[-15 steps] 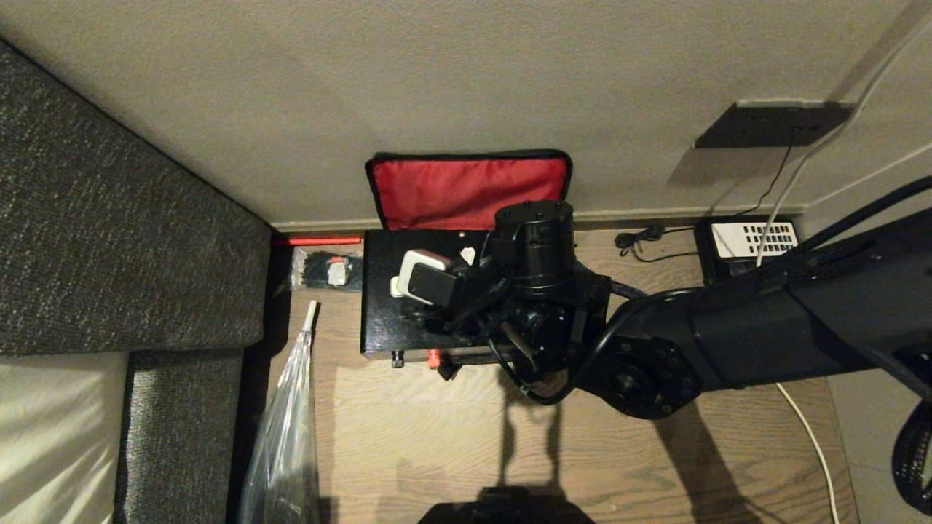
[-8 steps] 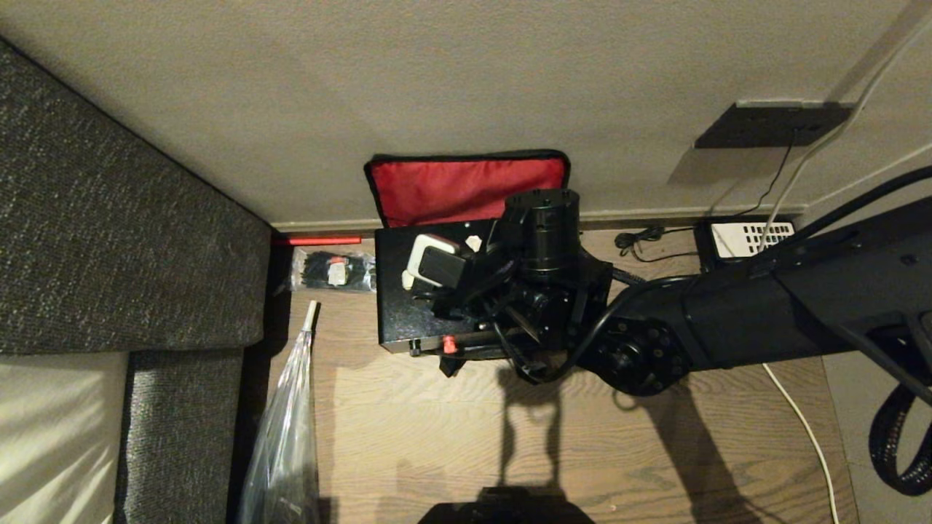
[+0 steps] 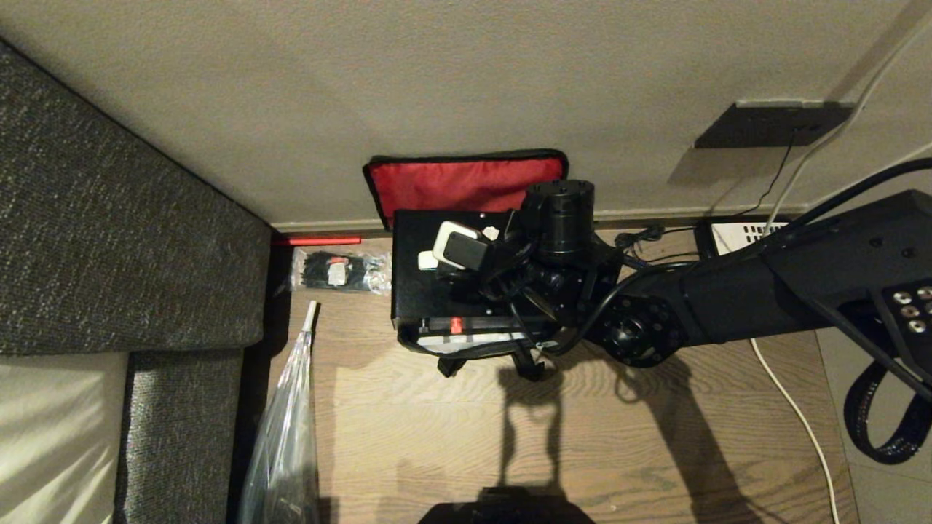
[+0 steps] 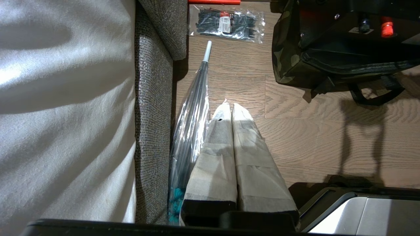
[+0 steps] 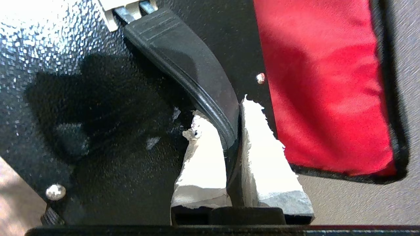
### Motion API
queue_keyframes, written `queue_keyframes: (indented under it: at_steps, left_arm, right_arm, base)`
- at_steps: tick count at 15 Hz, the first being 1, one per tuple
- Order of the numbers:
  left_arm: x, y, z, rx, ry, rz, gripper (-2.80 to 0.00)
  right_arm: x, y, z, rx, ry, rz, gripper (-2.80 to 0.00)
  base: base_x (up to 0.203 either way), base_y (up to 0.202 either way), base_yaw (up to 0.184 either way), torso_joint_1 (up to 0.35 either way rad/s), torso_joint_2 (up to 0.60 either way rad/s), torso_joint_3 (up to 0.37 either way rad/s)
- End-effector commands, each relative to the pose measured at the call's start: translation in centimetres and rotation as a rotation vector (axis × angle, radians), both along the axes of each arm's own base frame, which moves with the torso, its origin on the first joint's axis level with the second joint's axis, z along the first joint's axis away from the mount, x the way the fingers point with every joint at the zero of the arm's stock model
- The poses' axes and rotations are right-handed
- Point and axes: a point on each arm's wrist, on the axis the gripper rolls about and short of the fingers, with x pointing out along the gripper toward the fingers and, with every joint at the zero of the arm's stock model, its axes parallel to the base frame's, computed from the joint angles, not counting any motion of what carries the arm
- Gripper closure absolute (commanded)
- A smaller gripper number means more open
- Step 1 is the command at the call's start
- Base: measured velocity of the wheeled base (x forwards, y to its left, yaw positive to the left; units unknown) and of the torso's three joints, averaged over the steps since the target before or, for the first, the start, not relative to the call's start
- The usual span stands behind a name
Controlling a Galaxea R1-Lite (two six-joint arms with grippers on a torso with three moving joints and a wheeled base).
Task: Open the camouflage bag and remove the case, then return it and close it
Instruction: Place the black box back
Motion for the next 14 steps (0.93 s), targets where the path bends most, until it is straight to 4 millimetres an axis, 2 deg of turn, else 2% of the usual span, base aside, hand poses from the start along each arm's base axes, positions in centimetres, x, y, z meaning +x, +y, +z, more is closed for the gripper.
queue_keyframes:
  at_steps: [1, 6, 14]
  left_arm:
    - [0.0, 0.0, -0.1, -0.001, 0.001, 0.001, 0.00]
    - [0.0, 0.0, -0.1, 0.000, 0.001, 0.001, 0.00]
    - [0.0, 0.0, -0.1, 0.000, 0.002, 0.001, 0.00]
  right_arm:
    - [-0.4, -0.4, 0.6, -0.011, -0.002, -0.003, 0.00]
    - [-0.3, -0.3, -0.6, -0.038, 0.026, -0.003, 0.00]
    - [-1.7, -1.6, 1.9, -0.029, 0.060, -0.006, 0.00]
  base:
    - [0.000, 0.000, 0.000, 0.000, 0.00, 0.000]
    - [0.000, 0.000, 0.000, 0.000, 0.00, 0.000]
    - [0.000, 0.000, 0.000, 0.000, 0.00, 0.000]
